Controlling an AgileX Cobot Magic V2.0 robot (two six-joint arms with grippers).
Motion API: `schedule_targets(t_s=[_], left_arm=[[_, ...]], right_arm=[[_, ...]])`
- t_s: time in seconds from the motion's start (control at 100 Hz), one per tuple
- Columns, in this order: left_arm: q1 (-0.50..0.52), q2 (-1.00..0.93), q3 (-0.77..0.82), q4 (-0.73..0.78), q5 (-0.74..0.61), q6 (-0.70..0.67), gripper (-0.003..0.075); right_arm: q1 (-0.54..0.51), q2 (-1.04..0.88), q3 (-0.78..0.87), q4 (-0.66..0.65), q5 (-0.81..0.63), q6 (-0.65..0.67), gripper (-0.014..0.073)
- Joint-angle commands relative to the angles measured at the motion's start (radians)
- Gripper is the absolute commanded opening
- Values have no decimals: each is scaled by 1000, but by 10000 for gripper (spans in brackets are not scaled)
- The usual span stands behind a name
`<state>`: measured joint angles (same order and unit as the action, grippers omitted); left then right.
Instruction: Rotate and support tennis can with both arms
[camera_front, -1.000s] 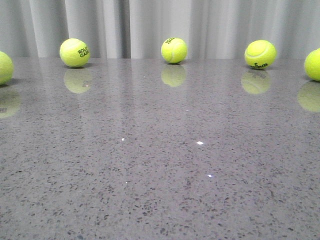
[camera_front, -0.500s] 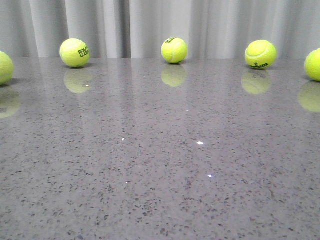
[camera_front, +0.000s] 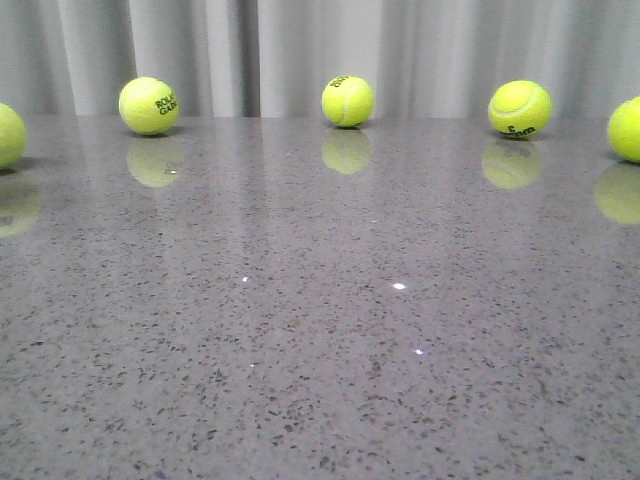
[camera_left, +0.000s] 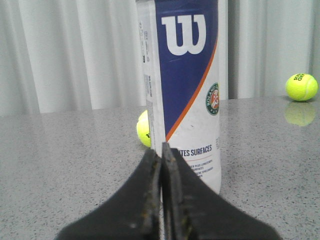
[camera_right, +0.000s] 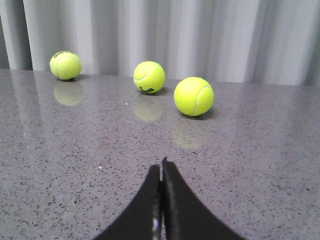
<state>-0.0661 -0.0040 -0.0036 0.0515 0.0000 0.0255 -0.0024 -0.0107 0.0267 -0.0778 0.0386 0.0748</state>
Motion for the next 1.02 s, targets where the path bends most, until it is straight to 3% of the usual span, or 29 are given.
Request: schedule_targets(t_s=[0.0, 1.01], left_arm=[[2, -40, 48, -10, -85, -8, -21], [2, -40, 48, -10, -85, -8, -21]], right_arm=[[0, -12, -3, -12, -108, 2, -66], [0, -12, -3, -12, -113, 2, -66]])
